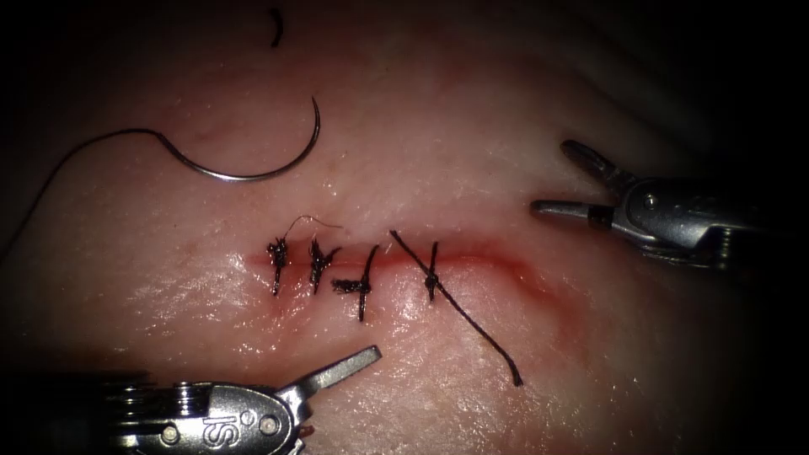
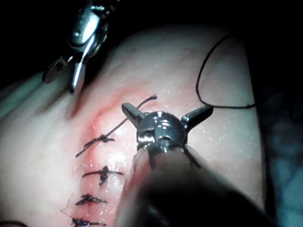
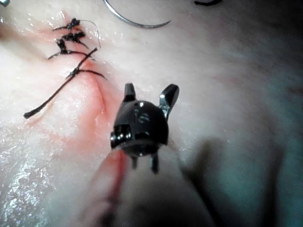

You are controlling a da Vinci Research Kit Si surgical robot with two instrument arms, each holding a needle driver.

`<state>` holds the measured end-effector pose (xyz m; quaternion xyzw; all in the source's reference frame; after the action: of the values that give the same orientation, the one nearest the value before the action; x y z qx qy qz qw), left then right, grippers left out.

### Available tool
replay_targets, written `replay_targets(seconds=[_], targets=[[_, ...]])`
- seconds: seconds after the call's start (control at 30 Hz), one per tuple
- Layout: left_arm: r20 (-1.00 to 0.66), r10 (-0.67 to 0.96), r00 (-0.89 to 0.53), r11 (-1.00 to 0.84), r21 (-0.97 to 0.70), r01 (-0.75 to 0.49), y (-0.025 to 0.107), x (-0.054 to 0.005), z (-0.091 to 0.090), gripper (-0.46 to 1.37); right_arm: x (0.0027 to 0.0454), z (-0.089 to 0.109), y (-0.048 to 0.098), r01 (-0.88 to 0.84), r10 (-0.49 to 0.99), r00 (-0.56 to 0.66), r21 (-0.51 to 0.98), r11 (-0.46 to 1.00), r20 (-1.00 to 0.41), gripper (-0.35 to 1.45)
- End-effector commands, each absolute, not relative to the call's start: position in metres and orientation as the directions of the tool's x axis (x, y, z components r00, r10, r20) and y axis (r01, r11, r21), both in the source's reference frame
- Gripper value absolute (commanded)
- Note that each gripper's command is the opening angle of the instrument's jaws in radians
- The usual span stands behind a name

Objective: Wound Closure
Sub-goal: Use the left gripper to move the suture out of the scene, then grasp the suture tail with the left gripper

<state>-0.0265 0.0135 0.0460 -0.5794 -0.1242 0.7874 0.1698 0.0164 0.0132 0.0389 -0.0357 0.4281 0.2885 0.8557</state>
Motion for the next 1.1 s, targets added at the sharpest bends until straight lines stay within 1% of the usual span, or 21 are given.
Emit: replay_targets(seconds=[0.03,0.33,0.43,0.5,0.53,0.67,0.7,0.73,0.8,0.87,0.97,1.1], targets=[[-0.872,0.402,-0.279,-0.916,-0.379,-0.134,0.0138,-0.0263,0.0463,1.21,0.0164,0.0388,0.0133,-0.521,0.462,0.467,0.188,0.833,-0.754,0.85],[-0.894,0.306,-0.329,-0.951,-0.27,-0.15,0.0171,-0.0247,0.0492,1.19,0.0163,0.0387,0.0135,-0.505,0.445,0.475,0.18,0.845,-0.759,0.85],[-0.9,0.265,-0.346,-0.963,-0.227,-0.147,0.0174,-0.0245,0.0496,1.13,0.0162,0.0386,0.0136,-0.501,0.445,0.474,0.182,0.846,-0.76,0.85],[-0.9,0.232,-0.37,-0.97,-0.186,-0.156,0.0173,-0.0247,0.0497,1.06,0.016,0.0385,0.0138,-0.499,0.446,0.473,0.185,0.846,-0.76,0.85],[-0.9,0.222,-0.375,-0.972,-0.174,-0.156,0.0173,-0.0249,0.0497,1.06,0.0159,0.0384,0.0139,-0.499,0.446,0.473,0.186,0.846,-0.76,0.85],[-0.897,0.17,-0.407,-0.981,-0.113,-0.161,0.0169,-0.0258,0.0495,1.05,0.0152,0.0382,0.0148,-0.497,0.449,0.47,0.193,0.846,-0.76,0.85],[-0.898,0.154,-0.413,-0.983,-0.096,-0.157,0.0168,-0.026,0.0495,1.03,0.0152,0.0382,0.0149,-0.497,0.449,0.47,0.193,0.846,-0.76,0.85],[-0.897,0.127,-0.423,-0.986,-0.068,-0.152,0.0166,-0.0264,0.0495,0.96,0.015,0.0382,0.015,-0.496,0.449,0.469,0.194,0.846,-0.76,0.85],[-0.894,0.096,-0.438,-0.988,-0.033,-0.149,0.0164,-0.027,0.0496,0.89,0.015,0.0382,0.015,-0.496,0.449,0.469,0.194,0.847,-0.76,0.84],[-0.888,0.071,-0.454,-0.989,-0.004,-0.147,0.0161,-0.0276,0.0497,0.87,0.0149,0.0382,0.015,-0.495,0.449,0.47,0.194,0.847,-0.76,0.84],[-0.872,0.003,-0.49,-0.988,0.073,-0.136,0.0157,-0.0289,0.0502,0.8,0.015,0.0382,0.015,-0.495,0.449,0.469,0.194,0.847,-0.76,0.84],[-0.85,-0.044,-0.525,-0.983,0.13,-0.127,0.0149,-0.0309,0.051,0.79,0.0149,0.0383,0.0149,-0.495,0.448,0.47,0.194,0.847,-0.761,0.84]])
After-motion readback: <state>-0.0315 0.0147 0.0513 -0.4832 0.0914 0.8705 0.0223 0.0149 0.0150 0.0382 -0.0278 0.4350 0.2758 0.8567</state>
